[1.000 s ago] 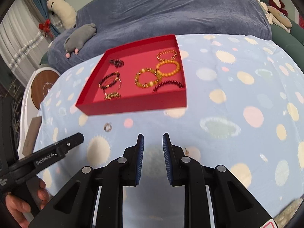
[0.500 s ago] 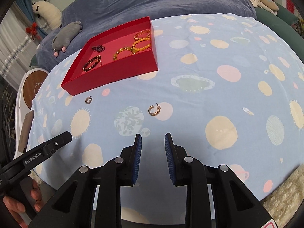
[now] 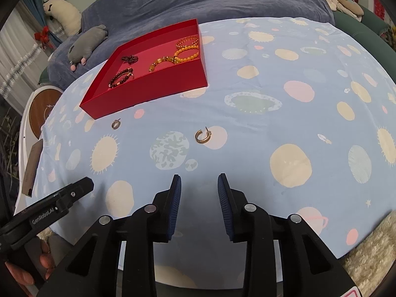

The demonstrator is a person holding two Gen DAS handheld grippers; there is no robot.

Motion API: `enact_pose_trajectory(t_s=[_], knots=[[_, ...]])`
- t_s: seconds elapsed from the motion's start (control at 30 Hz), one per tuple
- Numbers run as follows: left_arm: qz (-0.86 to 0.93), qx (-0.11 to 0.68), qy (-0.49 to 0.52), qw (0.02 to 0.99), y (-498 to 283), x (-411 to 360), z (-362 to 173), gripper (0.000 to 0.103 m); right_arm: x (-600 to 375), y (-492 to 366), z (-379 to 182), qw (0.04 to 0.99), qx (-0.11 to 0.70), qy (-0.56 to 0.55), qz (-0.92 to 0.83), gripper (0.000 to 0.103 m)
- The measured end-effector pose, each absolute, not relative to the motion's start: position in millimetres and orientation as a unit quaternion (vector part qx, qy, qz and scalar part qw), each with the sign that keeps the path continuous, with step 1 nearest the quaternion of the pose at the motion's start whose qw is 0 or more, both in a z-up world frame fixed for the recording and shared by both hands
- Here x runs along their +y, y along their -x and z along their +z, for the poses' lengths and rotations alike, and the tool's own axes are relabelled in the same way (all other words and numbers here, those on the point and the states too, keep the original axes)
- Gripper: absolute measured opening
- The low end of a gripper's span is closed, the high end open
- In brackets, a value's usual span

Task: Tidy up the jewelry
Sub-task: 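Move both tools back toward the two gold hoop earrings, then grasp a gold hoop earring with the right tool while the left tool grasps the other earring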

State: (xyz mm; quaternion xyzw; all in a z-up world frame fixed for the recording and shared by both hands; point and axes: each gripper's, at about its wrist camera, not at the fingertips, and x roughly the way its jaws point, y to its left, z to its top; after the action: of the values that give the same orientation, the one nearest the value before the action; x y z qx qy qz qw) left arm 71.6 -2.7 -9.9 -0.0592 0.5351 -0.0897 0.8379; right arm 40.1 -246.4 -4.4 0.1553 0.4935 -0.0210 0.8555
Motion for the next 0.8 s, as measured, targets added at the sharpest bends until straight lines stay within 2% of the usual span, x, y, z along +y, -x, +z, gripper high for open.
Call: enact_pose_trajectory(t_s=[0.8], knots=[[-0.086, 0.547, 0.058, 0.831, -70, 0, -22, 0.057, -250, -87, -19, 0.856, 0.498, -0.134, -0.037, 0.032]])
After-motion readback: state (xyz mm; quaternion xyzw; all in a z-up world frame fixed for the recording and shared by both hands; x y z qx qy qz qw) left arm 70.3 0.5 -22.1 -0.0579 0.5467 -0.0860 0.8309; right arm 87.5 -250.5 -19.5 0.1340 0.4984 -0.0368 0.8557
